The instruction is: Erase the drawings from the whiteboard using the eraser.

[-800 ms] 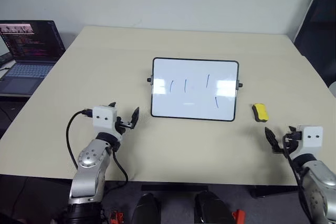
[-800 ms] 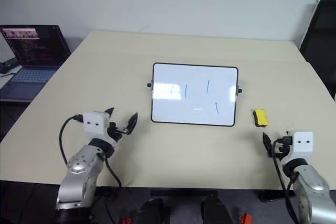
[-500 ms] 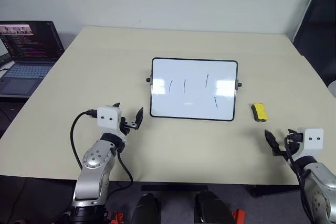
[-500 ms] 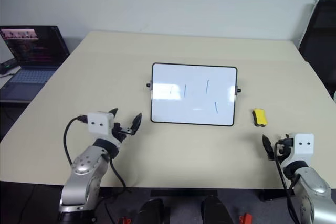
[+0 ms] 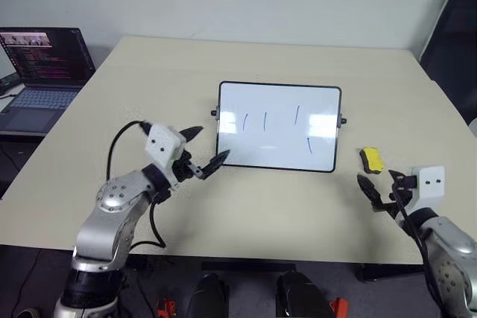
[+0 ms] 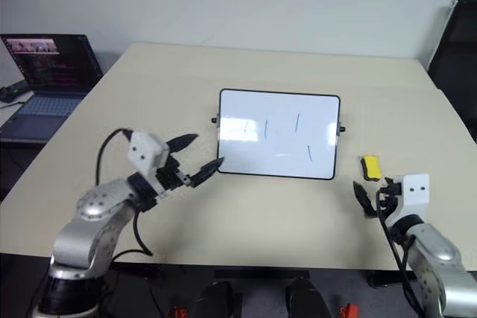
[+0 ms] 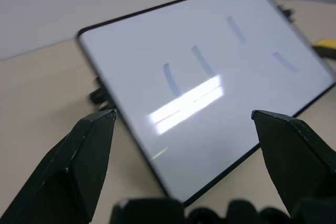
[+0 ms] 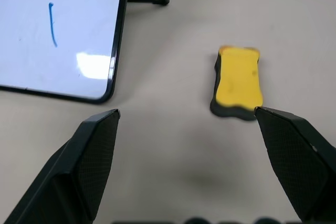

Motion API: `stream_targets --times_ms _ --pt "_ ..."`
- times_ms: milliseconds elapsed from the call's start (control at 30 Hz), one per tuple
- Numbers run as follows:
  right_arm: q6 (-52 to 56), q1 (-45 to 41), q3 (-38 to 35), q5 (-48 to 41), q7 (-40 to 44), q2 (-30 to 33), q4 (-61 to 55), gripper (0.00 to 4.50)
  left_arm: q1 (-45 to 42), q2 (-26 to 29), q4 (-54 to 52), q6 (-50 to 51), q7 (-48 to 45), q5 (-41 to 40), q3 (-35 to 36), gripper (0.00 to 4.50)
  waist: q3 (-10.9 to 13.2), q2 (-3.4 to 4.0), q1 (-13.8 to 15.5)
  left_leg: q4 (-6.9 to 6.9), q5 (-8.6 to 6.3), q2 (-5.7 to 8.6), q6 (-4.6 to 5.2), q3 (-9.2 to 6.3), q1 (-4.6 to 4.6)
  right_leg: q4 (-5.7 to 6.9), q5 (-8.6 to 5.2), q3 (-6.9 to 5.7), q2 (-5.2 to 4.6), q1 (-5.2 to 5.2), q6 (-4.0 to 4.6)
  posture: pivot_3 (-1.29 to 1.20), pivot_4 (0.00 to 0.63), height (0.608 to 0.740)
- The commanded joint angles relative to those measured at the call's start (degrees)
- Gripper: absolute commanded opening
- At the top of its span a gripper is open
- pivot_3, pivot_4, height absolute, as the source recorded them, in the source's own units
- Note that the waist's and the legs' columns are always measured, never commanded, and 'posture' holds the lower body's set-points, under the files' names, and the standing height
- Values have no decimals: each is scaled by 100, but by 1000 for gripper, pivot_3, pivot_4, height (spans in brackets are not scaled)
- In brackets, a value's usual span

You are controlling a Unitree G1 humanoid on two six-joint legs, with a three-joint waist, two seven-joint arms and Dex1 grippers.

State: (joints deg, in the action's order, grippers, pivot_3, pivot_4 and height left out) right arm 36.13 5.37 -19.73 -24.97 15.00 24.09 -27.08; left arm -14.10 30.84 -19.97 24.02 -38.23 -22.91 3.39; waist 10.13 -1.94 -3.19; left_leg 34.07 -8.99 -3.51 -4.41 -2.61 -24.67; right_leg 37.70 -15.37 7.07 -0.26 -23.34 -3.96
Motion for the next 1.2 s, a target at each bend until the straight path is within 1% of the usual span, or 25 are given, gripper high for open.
stream_targets --times_ms 33,133,167,333,467,633,967,1067,1100,1200 --pt "277 -507 -356 37 -449 114 -75 4476 -836 131 117 288 -670 -261 -436 4500 0 1 -2 0 0 -2 0 -1 -1 2 0 0 3 -2 0 0 150 740" --pt "724 -882 -324 46 -672 132 98 4476 -1337 127 338 399 -1052 -287 -734 4500 0 2 -6 -1 0 -1 1 -2 -3 1 0 -1 4 0 -1 0 150 740" --pt "799 -947 -237 125 -768 99 81 4476 -1382 171 420 365 -1179 -302 -723 4500 0 2 -16 -2 0 -2 1 -2 -3 1 0 -1 5 1 -1 0 150 740" --pt "1157 -1687 -122 180 -823 173 786 4476 -2006 216 1136 1 -2137 -155 -1157 4500 5 11 -52 -11 0 -7 5 -6 -5 11 -4 0 16 -9 -4 0 150 740" --pt "1164 -1980 62 316 -780 150 1194 4476 -2330 130 1610 -273 -2387 -20 -1203 4500 5 11 -46 -8 0 -7 5 -9 -5 16 -4 -2 17 -8 -4 0 150 740" --pt "1036 -2096 377 570 -716 137 1564 4476 -2386 89 1704 -399 -2609 15 -1236 4500 5 11 -47 -8 0 -7 5 -8 -7 15 -3 0 17 -7 -6 0 150 740" --pt "712 -2245 385 797 -678 123 2138 4476 -2290 35 1623 -405 -2679 61 -1228 4500 5 12 -42 -4 1 -7 6 -9 -6 21 8 -1 17 -8 -27 0 150 740" --pt "675 -2285 393 838 -658 109 2224 3917 -2260 46 1624 -410 -2676 66 -1215 4500 5 11 -42 -3 1 -7 6 -9 -6 24 8 -1 17 -8 -27 0 150 740" --pt "666 -2303 406 853 -656 107 2260 3646 -2249 52 1632 -410 -2677 67 -1208 4500 5 12 -42 -3 1 -7 6 -9 -6 24 9 -1 18 -8 -28 0 150 740" --pt "726 -2338 499 876 -614 97 2323 2497 -2174 80 1618 -415 -2673 80 -1198 4500 5 12 -42 -3 1 -7 6 -9 -6 23 10 0 17 -8 -30 0 150 740"
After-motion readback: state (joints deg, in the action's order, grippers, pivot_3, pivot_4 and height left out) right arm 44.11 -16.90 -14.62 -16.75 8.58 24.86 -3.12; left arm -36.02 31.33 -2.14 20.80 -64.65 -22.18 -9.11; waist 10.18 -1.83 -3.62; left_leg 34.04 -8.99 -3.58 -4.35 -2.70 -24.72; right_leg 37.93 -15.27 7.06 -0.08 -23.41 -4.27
